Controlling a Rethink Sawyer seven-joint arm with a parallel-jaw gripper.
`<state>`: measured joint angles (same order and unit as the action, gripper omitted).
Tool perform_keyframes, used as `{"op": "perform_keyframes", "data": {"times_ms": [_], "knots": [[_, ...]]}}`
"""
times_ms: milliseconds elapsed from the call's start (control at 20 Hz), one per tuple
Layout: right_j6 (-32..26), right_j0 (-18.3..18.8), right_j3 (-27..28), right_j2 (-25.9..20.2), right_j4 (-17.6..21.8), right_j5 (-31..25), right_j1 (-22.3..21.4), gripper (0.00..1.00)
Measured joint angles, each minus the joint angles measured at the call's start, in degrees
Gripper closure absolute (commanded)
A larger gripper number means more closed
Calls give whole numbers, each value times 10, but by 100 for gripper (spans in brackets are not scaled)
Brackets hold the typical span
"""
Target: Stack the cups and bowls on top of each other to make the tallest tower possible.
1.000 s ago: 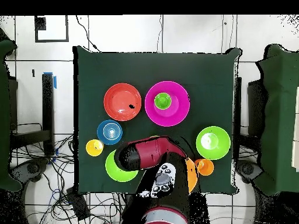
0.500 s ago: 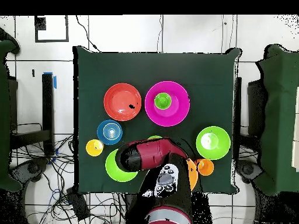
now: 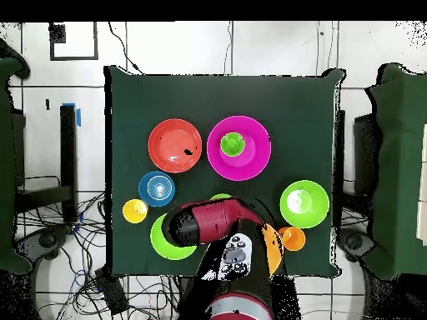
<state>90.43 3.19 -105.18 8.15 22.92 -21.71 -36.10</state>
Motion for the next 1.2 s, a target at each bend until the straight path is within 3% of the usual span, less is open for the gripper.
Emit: {"op": "perform_keyframes", "data": {"times_ms": [1200], "knots": [[0, -1, -10, -12, -1, 47, 52, 0]]}}
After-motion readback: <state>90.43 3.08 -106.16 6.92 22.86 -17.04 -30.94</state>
